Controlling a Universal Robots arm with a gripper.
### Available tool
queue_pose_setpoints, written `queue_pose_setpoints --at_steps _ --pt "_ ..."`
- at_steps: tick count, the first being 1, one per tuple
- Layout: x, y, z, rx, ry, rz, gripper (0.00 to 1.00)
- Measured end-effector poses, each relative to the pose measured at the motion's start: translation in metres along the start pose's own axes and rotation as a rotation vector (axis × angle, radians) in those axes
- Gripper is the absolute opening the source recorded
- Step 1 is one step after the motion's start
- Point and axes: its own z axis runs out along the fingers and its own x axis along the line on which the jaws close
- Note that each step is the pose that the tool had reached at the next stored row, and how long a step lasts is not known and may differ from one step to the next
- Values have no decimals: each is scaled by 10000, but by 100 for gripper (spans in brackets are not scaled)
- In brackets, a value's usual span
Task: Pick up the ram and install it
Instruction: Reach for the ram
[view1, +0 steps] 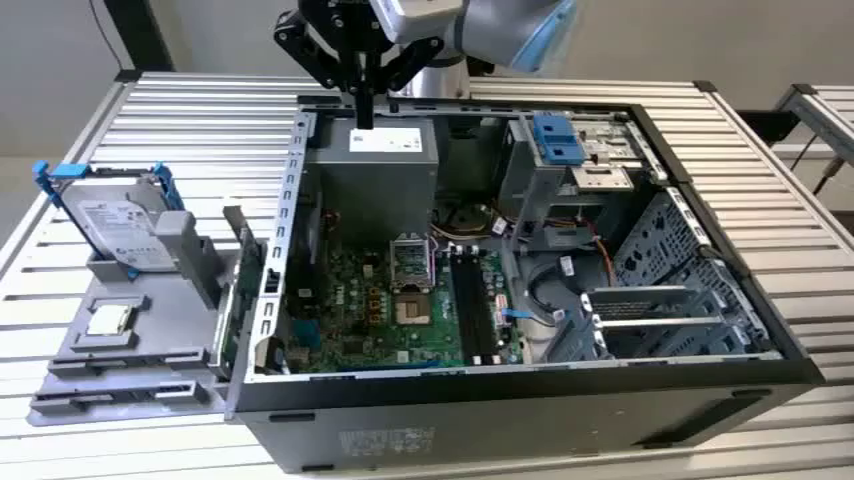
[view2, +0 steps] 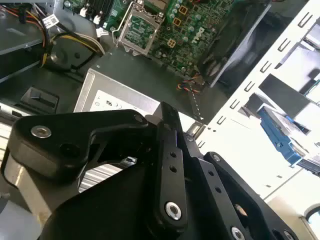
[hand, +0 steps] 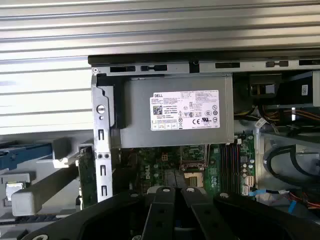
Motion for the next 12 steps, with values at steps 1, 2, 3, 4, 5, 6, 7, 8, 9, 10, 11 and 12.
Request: queue_pose_setpoints --at_steps 1,2,3,4,5,6,7,8,9,10,11,12 --pt "0 0 0 -1 0 0 0" --pt "0 0 0 0 0 0 0" --pt "0 0 0 0 -1 0 0" --pt "0 0 0 0 -1 0 0" --pt "0 0 0 0 0 0 0" --pt "0 0 0 0 -1 0 0" --pt "1 0 0 0 -1 0 0" --pt "1 0 0 0 -1 0 0" --pt "1 0 0 0 -1 -1 0" --pt "2 0 0 0 0 0 0" --pt "4 0 0 0 0 0 0" --pt "6 0 0 0 -1 1 0"
